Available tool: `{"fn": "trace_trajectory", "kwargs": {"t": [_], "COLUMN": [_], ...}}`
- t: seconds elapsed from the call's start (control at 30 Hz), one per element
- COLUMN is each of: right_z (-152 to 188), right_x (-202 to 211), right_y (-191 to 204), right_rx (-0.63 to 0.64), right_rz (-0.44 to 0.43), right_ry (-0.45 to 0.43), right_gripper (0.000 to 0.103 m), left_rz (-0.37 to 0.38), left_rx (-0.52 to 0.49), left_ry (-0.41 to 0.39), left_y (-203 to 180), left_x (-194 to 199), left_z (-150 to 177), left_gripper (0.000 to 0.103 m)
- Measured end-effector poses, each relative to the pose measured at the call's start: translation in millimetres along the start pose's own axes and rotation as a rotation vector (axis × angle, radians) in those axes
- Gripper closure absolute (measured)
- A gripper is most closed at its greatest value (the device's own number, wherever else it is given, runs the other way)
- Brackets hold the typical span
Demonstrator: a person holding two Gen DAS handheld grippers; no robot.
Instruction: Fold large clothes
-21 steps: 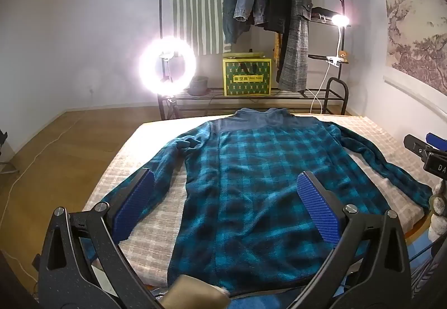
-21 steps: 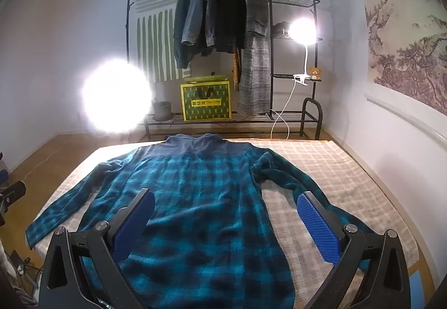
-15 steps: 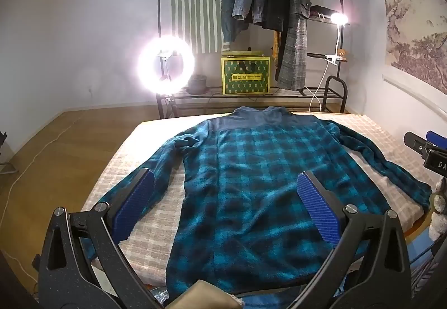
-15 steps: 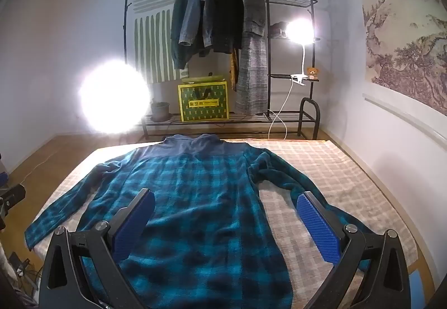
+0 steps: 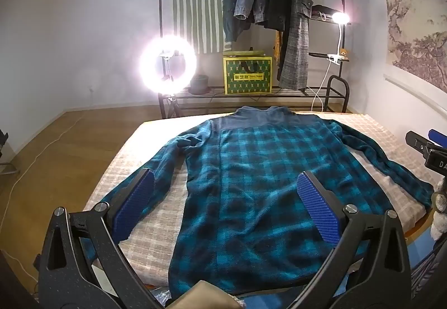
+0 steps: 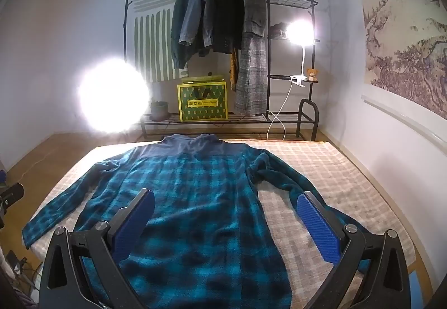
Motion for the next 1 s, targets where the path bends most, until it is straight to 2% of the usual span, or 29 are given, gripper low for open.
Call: {"fn": "trace_trajectory", "kwargs": {"t": [1.0], "right_z": [-5.3], "right_x": [0.4], "right_y": [-0.9], "right_rx": [0.018], "right_rz": [0.011], "right_ry": [-0.005], "right_gripper": [0.000], "left_rz": [-0.002], "left_rx": [-0.002], "left_ry": [0.004], "left_y": [2.5], "left_x": [-3.5], "left_z": [6.9], "left_gripper": [0.000]}}
Point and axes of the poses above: each gripper's, at about its wrist camera, not at the fingertips, and x roughly against the way its jaws point, y to its left, z to its underside, the point moved 7 cm from there along -x, roughly the way its jaws point, and after that the axes turned 11 degrees about -y, right-handed, at the moved point
